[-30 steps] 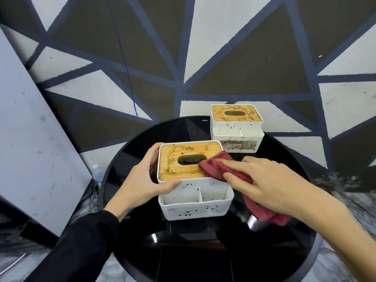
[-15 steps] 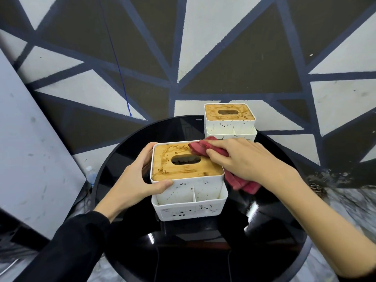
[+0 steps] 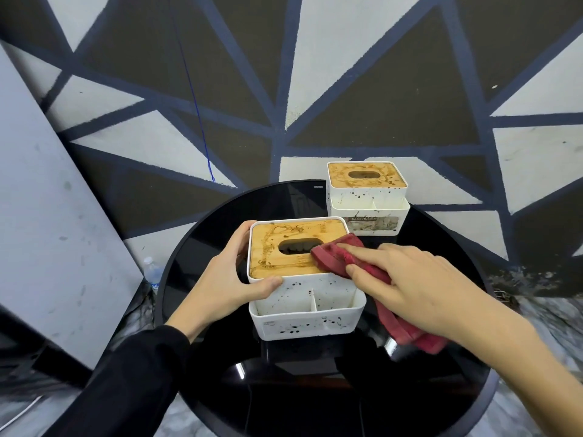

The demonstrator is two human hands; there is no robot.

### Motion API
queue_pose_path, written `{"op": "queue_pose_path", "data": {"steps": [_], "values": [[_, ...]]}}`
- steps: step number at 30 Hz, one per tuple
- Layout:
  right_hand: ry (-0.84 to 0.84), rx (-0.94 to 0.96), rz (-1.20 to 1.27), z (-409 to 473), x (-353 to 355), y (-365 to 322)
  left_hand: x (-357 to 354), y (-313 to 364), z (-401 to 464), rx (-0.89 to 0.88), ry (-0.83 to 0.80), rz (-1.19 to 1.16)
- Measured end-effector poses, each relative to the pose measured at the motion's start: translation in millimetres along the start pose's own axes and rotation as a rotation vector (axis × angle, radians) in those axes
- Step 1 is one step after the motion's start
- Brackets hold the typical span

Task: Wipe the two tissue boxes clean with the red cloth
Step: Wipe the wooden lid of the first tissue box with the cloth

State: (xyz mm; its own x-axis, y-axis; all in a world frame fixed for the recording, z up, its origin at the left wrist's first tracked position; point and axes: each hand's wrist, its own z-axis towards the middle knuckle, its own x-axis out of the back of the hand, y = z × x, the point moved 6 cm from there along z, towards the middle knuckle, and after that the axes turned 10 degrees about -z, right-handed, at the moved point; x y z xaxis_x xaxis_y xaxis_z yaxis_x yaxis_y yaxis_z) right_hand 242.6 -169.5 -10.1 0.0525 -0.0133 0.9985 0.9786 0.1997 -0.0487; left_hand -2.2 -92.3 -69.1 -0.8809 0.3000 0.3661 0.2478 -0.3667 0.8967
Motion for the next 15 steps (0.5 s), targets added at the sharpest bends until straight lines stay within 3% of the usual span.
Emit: {"op": "queue_pose_path", "data": {"steps": [9,15], "values": [[0.016,-0.027,0.004,-1,0,1,3,-15,5,0.066,-0.026,-0.051],[0.014,-0.040,-0.014,9,0,7,-5,-14,-9,0.095,0.058,-0.123]]}}
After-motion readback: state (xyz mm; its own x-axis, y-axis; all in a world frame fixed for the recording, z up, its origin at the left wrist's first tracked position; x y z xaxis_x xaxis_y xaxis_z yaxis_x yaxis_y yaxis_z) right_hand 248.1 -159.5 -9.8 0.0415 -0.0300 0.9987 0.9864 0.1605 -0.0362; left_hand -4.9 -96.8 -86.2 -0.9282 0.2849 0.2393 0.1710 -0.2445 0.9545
